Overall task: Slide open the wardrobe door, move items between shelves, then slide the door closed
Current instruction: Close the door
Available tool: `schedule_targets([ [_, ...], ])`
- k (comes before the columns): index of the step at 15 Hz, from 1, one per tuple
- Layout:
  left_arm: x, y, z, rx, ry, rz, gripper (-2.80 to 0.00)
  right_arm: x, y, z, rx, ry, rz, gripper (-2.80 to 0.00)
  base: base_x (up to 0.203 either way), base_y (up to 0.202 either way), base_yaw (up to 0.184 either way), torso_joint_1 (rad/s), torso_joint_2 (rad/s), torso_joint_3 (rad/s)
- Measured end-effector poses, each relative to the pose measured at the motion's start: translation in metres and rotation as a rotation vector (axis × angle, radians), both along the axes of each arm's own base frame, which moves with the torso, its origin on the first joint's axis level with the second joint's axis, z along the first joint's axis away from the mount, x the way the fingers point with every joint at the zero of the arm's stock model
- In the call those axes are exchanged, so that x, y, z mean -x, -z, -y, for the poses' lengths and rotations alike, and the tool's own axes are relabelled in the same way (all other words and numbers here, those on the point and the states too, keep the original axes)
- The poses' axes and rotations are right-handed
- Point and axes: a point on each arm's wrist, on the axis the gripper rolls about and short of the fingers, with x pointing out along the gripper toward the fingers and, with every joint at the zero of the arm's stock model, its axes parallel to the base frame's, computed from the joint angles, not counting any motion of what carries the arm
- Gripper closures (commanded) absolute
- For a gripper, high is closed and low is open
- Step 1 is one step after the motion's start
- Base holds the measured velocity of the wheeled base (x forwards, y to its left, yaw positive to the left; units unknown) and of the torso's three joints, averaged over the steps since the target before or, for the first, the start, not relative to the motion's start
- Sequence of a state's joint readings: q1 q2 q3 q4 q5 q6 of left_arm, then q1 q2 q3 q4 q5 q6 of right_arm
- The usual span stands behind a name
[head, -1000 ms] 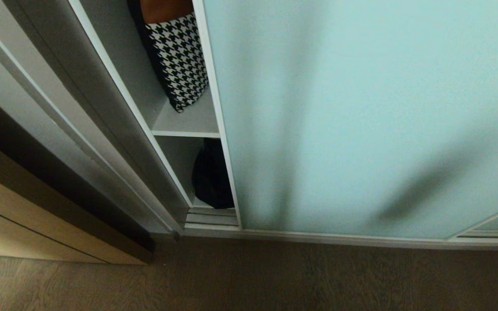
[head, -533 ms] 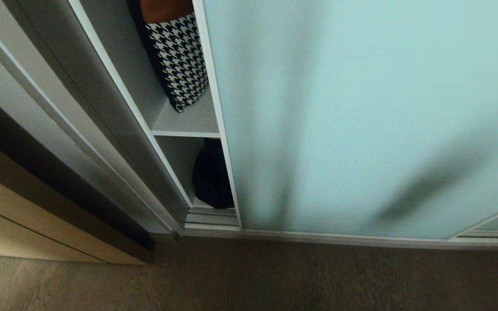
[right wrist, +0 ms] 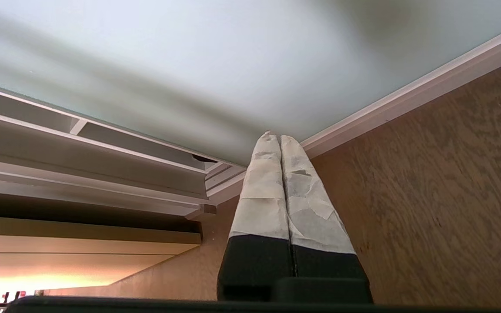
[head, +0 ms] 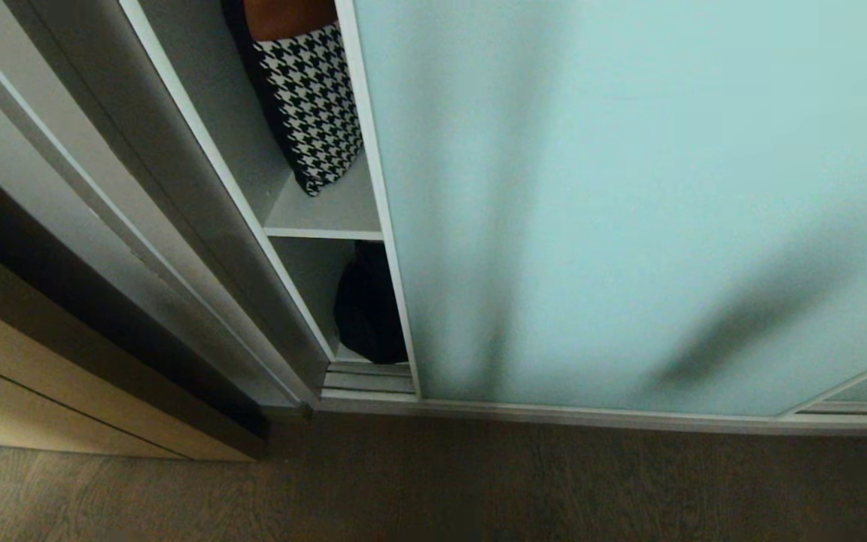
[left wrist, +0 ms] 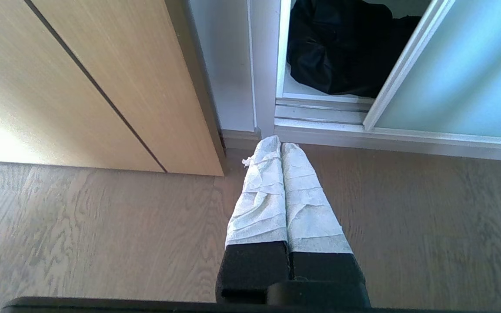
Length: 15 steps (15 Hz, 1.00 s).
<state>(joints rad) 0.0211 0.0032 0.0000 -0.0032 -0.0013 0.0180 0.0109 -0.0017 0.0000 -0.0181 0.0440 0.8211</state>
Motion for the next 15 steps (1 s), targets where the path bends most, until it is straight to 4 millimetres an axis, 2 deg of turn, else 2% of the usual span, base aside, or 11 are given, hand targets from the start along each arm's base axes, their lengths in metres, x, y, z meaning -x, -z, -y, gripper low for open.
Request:
schedule_targets([
  [3,0.0000,0.0002,0.0000,-0.006,-0.001,-0.002,0.00,0.0000,-0.0001,0.0000,0.007,0.000,0.001,0.00,0.000,0.000,0.000,0.000,0.00,0.000],
  [5,0.0000,0.0003,0.0000,-0.008,-0.001,-0.003,0.00,0.0000,-0.0005,0.0002,0.087,0.011,0.010,0.00,0.000,0.000,0.000,0.000,0.00,0.000],
  [9,0.0000,0.0003,-0.0001,-0.008,-0.003,-0.003,0.00,0.0002,-0.0010,0.0010,0.485,0.055,0.020,0.00,0.000,0.000,0.000,0.000,0.00,0.000],
  [13,0.0000,0.0001,0.0000,-0.002,-0.002,-0.001,0.00,0.0004,-0.0004,0.0003,0.896,0.029,0.038,0.00,0.000,0.000,0.000,0.000,0.00,0.000],
  [15,0.0000,-0.0001,0.0000,0.002,-0.001,0.001,0.00,0.0001,0.0013,0.0004,0.931,0.027,0.028,0.00,0.000,0.000,0.000,0.000,0.00,0.000],
])
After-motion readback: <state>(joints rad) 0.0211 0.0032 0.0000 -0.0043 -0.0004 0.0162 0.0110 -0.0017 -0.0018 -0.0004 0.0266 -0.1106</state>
